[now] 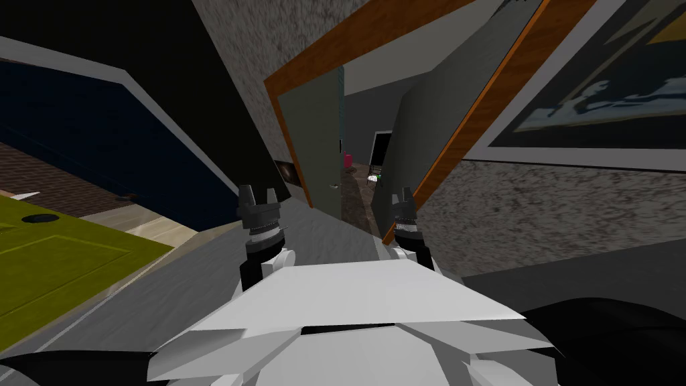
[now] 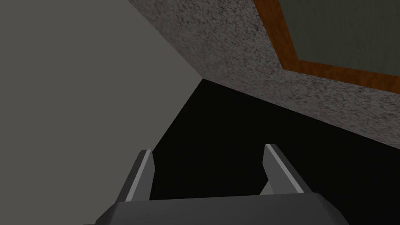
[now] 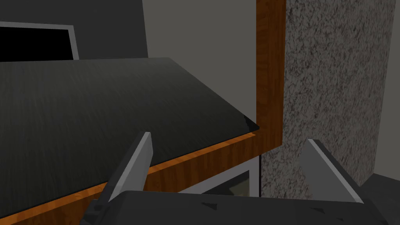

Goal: Push the door open

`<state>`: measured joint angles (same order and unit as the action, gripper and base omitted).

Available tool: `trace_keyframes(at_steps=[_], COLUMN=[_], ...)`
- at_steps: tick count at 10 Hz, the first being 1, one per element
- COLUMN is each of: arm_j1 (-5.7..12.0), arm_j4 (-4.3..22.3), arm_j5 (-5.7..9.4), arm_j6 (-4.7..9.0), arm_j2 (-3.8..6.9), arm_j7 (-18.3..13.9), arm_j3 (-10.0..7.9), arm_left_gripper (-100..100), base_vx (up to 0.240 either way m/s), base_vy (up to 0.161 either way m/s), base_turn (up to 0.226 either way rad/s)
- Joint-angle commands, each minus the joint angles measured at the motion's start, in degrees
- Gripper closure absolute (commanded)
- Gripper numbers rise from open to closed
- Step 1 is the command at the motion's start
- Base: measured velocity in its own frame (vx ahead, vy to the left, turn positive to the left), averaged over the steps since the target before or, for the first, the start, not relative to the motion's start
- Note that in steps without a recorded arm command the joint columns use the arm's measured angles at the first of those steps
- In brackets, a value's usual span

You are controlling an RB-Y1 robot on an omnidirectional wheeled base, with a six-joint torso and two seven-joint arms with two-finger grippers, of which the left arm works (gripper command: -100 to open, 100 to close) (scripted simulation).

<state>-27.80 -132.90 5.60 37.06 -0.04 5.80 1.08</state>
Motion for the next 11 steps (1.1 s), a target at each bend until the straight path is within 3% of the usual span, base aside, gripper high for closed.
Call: trace_keyframes(at_steps=[1,11], arm_j1=[0.85,6.58], arm_j4=[2.2,16.6], arm_j5=[-0.02,-0.13], arm_j6=[0.19,1.45], arm_j2=[0.44,2.44], arm_j7=[-0.1,-0.7], arm_j3=[0.21,1.62], arm_left_gripper=[-100,-100], base_vx=[0.047,0.090], base_vy=[0.023,0.041], base_turn=[-0.055,-0.056])
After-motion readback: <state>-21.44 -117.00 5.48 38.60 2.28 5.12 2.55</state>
